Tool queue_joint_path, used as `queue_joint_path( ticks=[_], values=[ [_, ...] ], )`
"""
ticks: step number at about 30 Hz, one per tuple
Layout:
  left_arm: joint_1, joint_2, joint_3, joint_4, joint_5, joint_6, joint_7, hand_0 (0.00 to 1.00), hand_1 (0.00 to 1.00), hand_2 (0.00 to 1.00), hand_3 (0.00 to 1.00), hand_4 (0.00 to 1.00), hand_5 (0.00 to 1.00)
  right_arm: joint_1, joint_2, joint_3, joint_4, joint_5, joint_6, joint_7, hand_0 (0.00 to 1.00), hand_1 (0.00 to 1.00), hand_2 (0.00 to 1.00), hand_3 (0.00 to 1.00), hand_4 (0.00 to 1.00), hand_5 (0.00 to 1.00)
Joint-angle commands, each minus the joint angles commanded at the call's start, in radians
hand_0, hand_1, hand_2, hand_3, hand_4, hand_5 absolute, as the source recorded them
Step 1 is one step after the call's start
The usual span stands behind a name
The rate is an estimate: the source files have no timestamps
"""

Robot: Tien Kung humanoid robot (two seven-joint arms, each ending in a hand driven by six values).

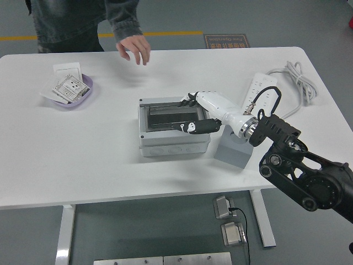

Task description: Pick up the cylinder from the cube,place it in the box,flap close box

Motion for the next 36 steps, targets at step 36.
queue_joint_path(
  ticks=[36],
  values=[
    [0.028, 0.001, -0.085, 0.0, 0.073, 0.002, -0.011, 0.592, 0.66, 0.606, 0.6, 0.664, 0.286, -0.4, 0.111, 0.58, 0.117, 0.723, -0.015, 0.203, 0.811, 0.72, 0.718, 0.728, 0.961, 0.768]
  ],
)
